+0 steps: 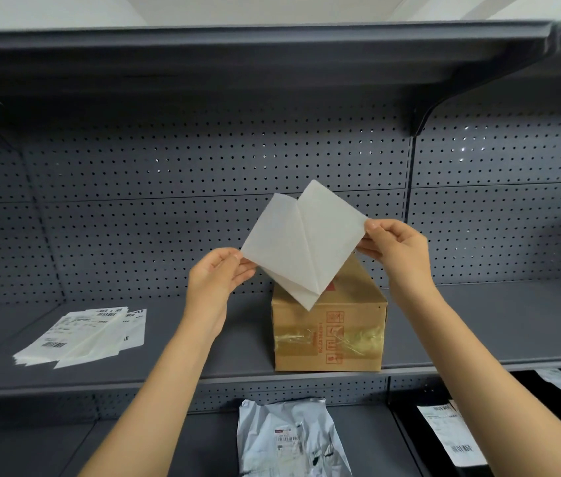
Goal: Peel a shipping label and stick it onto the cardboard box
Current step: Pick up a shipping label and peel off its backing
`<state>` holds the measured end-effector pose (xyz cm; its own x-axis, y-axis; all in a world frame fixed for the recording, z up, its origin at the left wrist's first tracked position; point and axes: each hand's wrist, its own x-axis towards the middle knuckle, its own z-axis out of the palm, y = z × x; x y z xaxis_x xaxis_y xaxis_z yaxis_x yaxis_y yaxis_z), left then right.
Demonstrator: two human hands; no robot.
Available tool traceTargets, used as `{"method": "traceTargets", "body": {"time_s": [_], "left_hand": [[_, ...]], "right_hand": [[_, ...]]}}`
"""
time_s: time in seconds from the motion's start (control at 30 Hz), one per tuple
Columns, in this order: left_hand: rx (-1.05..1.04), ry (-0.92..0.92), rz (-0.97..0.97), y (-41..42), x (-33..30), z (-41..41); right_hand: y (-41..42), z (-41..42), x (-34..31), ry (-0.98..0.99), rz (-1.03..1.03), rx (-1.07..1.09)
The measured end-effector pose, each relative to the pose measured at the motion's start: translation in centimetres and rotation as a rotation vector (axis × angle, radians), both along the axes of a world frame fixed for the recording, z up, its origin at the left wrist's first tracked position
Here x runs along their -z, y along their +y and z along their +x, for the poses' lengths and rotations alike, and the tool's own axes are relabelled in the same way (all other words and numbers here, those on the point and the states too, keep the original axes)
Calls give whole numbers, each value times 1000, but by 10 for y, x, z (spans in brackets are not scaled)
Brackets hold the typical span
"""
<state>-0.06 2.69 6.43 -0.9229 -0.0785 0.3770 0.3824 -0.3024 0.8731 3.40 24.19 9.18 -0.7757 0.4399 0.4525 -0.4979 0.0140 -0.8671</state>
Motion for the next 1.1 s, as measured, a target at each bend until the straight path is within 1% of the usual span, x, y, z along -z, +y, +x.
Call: {"method": "traceTargets", "body": {"time_s": [0.2,0.6,0.87,1.0,1.1], "left_hand": [[-71,-1,59,-18,3,-6],[-158,-48,123,-46,14,-20],[-187,-45,186,-61,20,-25],[-177,-41,214,-70,24,-29],[-200,-63,197,-77,29,-33]], "right_hand": [[11,-4,1,14,-77,40],[26,-6,0,13,-329,27],[28,-2,-3,71,-381,56],[27,-1,-5,82,-374,62],[24,-1,-5,89,-364,65]]}}
